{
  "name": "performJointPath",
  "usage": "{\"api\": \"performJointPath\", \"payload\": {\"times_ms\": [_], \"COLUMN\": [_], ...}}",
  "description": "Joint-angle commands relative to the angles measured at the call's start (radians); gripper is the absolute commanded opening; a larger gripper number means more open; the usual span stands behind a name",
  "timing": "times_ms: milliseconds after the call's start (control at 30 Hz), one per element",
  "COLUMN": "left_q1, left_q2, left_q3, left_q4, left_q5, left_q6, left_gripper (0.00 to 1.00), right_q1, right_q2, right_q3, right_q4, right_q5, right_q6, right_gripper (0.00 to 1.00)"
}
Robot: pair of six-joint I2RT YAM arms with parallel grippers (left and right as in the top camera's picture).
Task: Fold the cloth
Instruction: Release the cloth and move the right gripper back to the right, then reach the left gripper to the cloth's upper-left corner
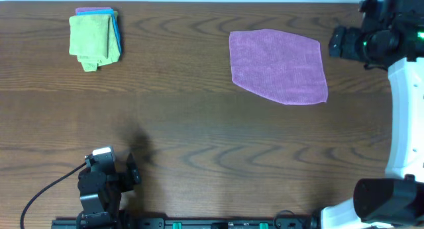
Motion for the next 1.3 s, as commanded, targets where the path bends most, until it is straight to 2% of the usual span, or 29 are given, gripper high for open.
{"api": "performJointPath", "payload": {"times_ms": [0, 167, 400, 467, 533, 600, 933, 1033, 1267], "left_q1": [-0.005, -0.005, -0.005, -0.005, -0.005, -0.005, -0.005, -0.005, -0.005], "left_q2": [-0.006, -0.006, -0.006, -0.006, -0.006, -0.006, -0.006, -0.006, -0.006], "left_q3": [-0.017, -0.017, -0.017, -0.017, -0.017, -0.017, -0.017, -0.017, -0.017], "left_q4": [-0.011, -0.011, -0.005, 0.089, 0.206, 0.256, 0.265, 0.297, 0.506], "left_q5": [0.002, -0.004, -0.006, 0.019, 0.132, 0.225, 0.244, 0.288, 0.318], "left_q6": [-0.003, -0.003, 0.000, -0.011, -0.072, -0.098, -0.098, -0.117, -0.139], "left_gripper": [0.95, 0.95, 0.95, 0.95, 0.95, 0.95, 0.95, 0.95, 0.95], "right_q1": [0.008, 0.008, 0.008, 0.008, 0.008, 0.006, 0.006, 0.006, 0.006], "right_q2": [-0.004, -0.006, -0.025, -0.025, -0.025, -0.025, -0.024, -0.024, -0.024], "right_q3": [0.001, 0.001, 0.001, 0.001, 0.001, 0.001, 0.001, 0.001, 0.000], "right_q4": [-0.052, -0.161, -0.135, -0.133, -0.117, -0.092, -0.012, -0.013, -0.036], "right_q5": [-0.045, -0.051, -0.101, -0.101, -0.101, -0.100, -0.098, -0.097, -0.097], "right_q6": [-0.009, -0.026, -0.050, -0.062, -0.069, -0.069, -0.083, -0.084, -0.087], "right_gripper": [0.94, 0.91, 0.94, 0.96, 0.99, 0.99, 0.99, 0.99, 0.99]}}
